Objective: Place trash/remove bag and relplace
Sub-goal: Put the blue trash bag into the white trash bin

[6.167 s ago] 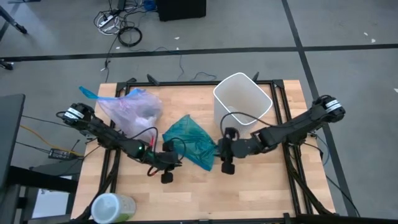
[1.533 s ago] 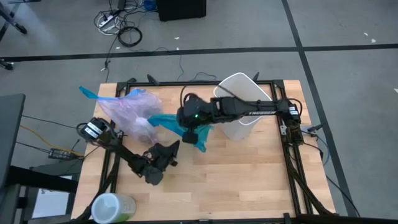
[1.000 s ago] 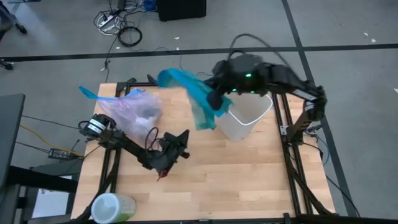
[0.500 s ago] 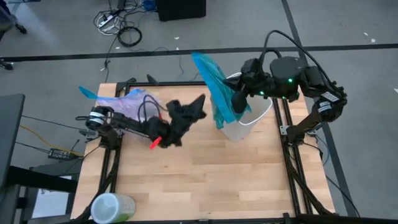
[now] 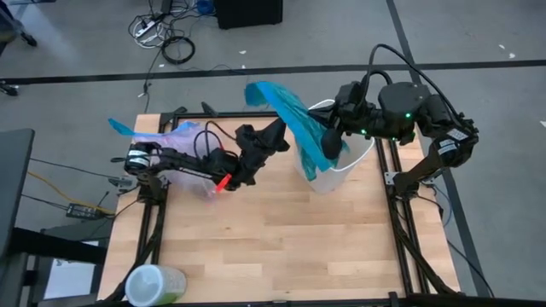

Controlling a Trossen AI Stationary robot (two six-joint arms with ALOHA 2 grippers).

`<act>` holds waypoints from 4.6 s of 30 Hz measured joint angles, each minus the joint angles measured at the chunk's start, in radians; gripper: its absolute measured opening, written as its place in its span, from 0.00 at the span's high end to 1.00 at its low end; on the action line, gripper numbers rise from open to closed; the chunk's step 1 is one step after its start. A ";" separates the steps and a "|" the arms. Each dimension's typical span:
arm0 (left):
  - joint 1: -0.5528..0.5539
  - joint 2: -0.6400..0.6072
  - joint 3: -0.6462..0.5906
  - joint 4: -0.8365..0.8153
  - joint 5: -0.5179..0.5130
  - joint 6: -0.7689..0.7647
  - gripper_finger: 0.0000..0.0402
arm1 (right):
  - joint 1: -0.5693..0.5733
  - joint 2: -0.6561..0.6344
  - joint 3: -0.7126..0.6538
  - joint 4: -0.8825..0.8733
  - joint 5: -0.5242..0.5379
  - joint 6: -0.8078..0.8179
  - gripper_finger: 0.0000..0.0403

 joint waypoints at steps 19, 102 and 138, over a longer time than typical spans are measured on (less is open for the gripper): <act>0.003 -0.001 0.021 0.001 -0.046 -0.001 0.51 | -0.002 0.000 0.000 0.019 -0.001 -0.008 1.00; 0.021 -0.073 -0.045 -0.018 -0.044 0.187 0.51 | -0.003 0.041 -0.015 0.062 -0.030 -0.088 1.00; 0.021 -0.073 -0.045 -0.132 -0.115 0.212 1.00 | 0.008 0.031 -0.013 -0.099 -0.043 -0.205 0.89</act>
